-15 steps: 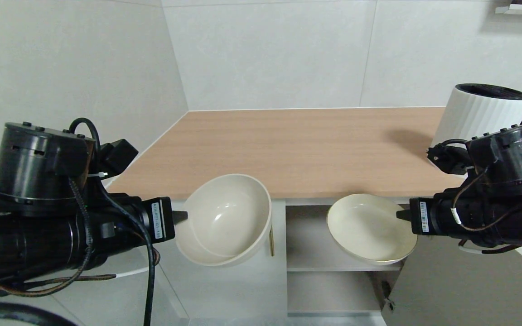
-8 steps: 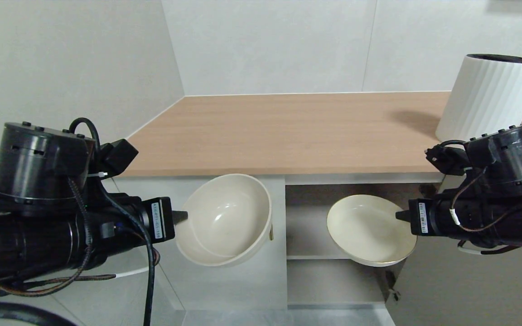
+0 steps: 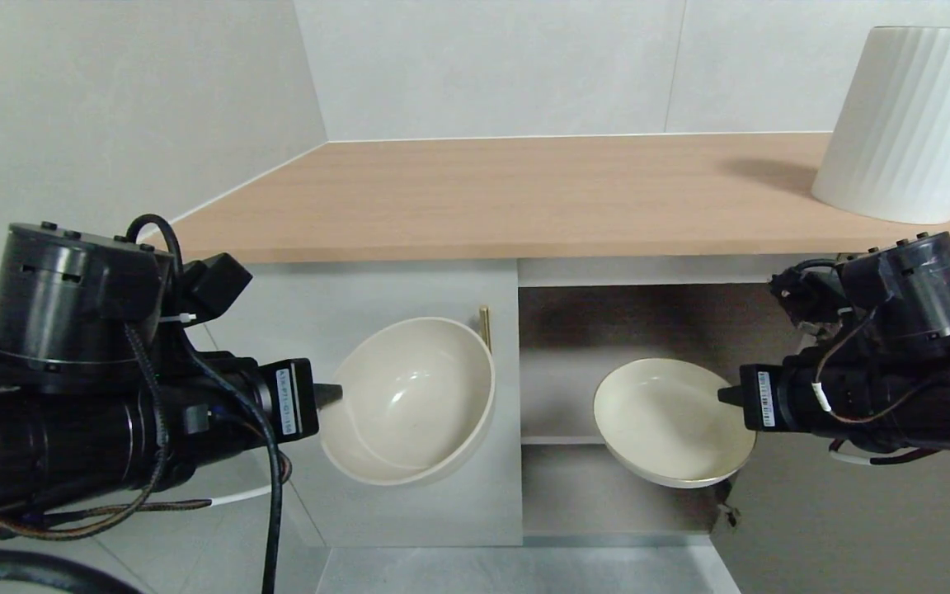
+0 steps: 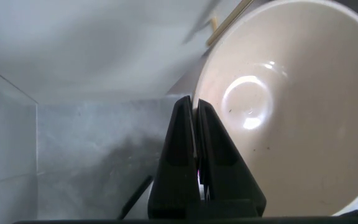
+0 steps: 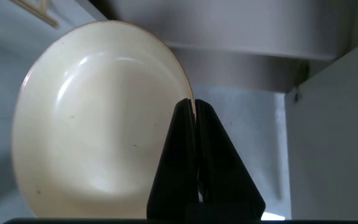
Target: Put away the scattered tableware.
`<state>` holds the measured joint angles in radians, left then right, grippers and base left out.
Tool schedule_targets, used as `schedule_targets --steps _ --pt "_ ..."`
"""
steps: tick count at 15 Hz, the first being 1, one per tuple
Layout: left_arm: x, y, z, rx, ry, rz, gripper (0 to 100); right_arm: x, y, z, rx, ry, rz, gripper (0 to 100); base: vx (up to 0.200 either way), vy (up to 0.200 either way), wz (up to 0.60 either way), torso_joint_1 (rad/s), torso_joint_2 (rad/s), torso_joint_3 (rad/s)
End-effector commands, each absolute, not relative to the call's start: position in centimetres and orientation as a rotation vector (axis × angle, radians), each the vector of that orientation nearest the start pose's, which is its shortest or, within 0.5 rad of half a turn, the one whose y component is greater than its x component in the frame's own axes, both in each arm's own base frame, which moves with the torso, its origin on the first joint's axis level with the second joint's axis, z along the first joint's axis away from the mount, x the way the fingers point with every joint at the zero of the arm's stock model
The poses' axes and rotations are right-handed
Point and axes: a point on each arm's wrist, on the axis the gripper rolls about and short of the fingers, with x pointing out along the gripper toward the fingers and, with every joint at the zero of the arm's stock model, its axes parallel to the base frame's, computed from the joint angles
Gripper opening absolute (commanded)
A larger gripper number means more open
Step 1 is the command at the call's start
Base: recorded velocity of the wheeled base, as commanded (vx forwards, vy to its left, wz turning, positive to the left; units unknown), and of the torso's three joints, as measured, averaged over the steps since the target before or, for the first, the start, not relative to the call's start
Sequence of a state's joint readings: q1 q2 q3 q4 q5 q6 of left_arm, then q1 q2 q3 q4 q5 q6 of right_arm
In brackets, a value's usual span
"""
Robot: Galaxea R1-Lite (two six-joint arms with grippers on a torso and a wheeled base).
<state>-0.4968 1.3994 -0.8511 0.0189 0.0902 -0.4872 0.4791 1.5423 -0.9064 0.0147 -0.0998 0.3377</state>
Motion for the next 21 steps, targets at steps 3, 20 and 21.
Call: schedule_targets --steps 3,20,21 --pt "19.8 -10.5 21.4 -0.304 0.628 -0.252 0 23.2 11.8 19.2 0.133 0.688 0.253 0 0.0 0.0 0.0 -0.035 0.2 0.137" --pt "20.4 -10.9 20.4 -0.289 0.668 -0.242 0 36.6 15.7 4.5 0.177 0.753 0.083 0 0.0 0.0 0.0 -0.002 0.0 0.005" --pt "20.4 -10.9 20.4 -0.289 0.668 -0.243 0 37.4 15.4 3.7 0.179 0.759 0.063 0 0.0 0.0 0.0 0.0 0.0 0.0"
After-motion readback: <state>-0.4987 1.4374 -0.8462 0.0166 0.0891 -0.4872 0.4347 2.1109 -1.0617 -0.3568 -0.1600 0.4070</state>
